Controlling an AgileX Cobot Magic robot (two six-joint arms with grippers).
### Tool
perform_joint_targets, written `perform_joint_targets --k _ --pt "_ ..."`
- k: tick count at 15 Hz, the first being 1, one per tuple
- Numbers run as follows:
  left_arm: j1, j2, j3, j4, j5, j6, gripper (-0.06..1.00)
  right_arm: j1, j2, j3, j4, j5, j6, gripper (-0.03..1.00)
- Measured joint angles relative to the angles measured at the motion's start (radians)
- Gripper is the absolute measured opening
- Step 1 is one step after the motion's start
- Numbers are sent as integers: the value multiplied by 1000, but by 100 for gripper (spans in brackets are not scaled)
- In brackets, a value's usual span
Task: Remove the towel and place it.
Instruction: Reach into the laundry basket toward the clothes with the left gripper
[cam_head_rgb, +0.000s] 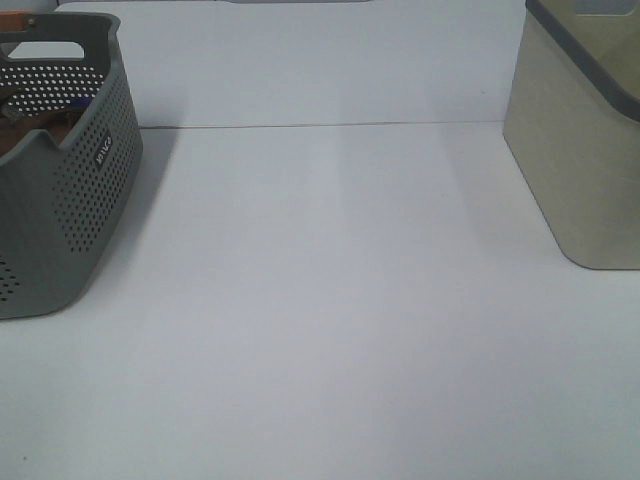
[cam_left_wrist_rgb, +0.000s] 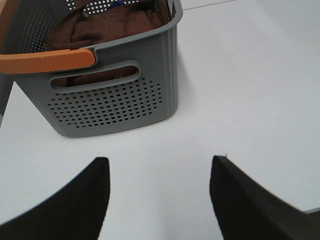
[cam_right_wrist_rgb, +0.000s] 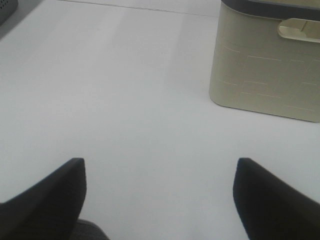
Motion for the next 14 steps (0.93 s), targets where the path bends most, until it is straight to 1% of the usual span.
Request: perform_joint_targets --k 14 --pt "0 0 0 0 0 0 57 0 0 0 0 0 0 77"
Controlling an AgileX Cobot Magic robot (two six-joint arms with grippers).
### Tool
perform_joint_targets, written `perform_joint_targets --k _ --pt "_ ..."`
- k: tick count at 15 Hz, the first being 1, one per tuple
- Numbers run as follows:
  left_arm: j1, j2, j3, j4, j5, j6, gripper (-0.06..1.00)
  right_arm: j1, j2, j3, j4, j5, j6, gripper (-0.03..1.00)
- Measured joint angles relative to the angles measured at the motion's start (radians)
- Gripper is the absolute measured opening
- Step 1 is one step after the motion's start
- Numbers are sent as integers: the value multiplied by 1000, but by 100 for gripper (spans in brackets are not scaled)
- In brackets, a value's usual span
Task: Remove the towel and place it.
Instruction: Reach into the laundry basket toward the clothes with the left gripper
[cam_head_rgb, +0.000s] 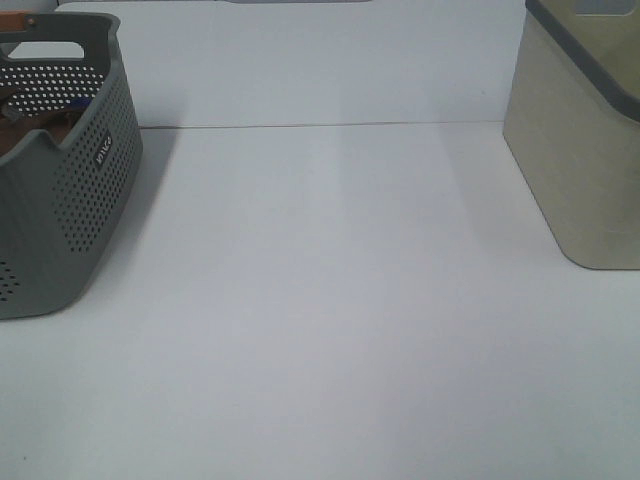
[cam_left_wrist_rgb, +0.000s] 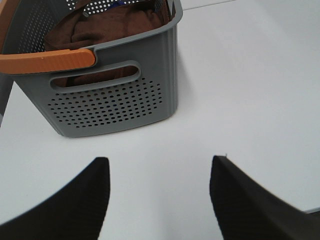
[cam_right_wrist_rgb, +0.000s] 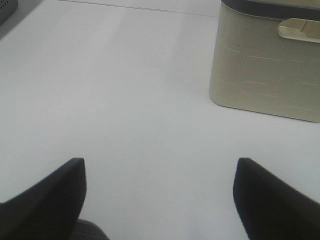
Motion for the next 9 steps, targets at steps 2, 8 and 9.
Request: perform_joint_targets --k 2,8,9 --pt "0 0 0 0 0 0 57 0 0 0 0 0 0 77" --pt "0 0 0 0 0 0 57 0 0 0 0 0 0 77" --pt "0 0 0 0 0 0 57 0 0 0 0 0 0 77"
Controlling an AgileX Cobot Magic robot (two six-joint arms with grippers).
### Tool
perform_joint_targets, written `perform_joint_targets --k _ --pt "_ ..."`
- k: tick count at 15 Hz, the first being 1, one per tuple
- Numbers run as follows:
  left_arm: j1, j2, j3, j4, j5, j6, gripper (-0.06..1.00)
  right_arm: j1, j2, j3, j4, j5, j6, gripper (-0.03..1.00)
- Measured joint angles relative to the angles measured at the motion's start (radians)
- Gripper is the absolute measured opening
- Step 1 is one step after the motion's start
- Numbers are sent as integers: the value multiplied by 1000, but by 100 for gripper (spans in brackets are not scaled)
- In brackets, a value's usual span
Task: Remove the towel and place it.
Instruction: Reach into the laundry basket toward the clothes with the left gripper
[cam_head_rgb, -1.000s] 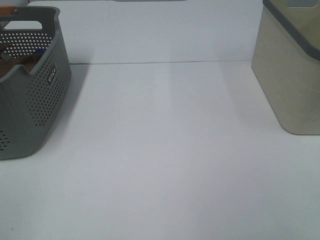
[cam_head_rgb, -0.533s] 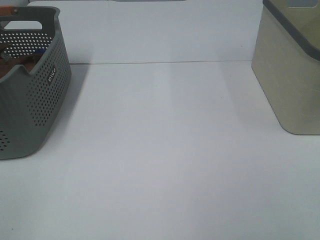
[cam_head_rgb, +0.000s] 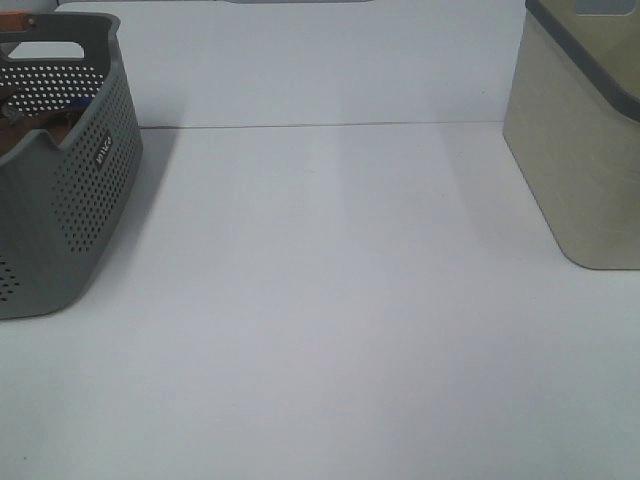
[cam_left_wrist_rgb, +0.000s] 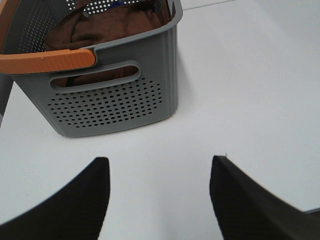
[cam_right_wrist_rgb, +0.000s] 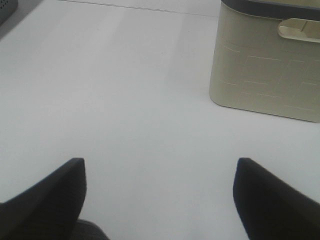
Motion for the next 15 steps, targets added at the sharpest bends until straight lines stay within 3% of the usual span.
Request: perform_joint_targets --k 15 --pt "0 0 0 0 0 0 57 0 0 0 0 0 0 77"
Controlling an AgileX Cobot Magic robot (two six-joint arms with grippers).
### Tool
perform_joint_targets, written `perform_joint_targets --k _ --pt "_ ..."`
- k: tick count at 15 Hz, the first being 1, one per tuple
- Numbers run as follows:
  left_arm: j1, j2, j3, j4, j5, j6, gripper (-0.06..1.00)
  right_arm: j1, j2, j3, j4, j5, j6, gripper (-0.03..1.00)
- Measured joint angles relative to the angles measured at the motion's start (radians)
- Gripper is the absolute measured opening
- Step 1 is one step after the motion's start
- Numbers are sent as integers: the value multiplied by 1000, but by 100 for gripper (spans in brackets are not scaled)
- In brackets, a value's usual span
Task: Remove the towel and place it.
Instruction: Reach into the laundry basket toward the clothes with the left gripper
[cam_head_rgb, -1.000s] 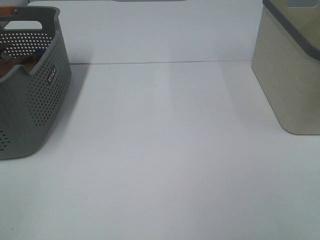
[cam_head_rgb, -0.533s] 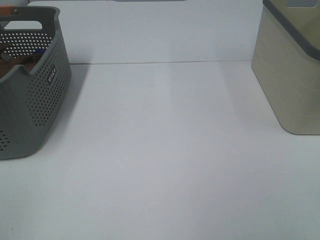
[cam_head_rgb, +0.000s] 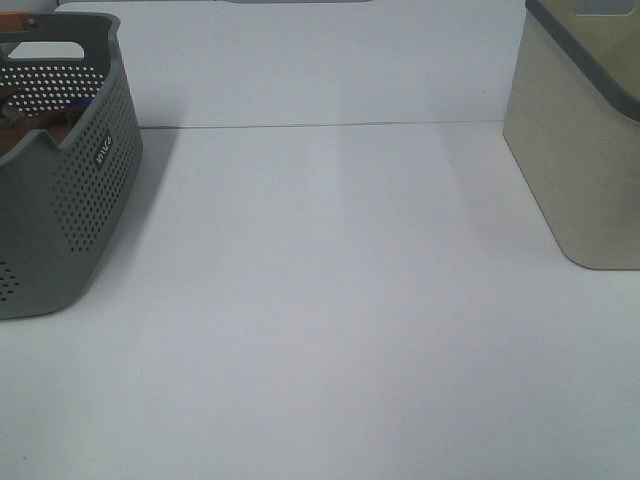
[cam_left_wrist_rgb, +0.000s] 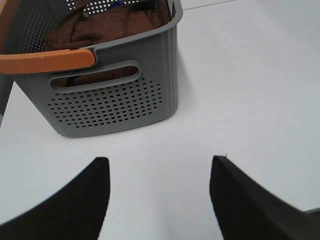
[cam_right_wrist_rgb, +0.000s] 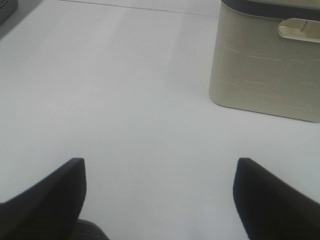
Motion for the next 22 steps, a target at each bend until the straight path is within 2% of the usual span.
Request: perform_joint_targets --k 22 --pt "0 0 0 -1 0 0 57 0 0 0 0 0 0 77"
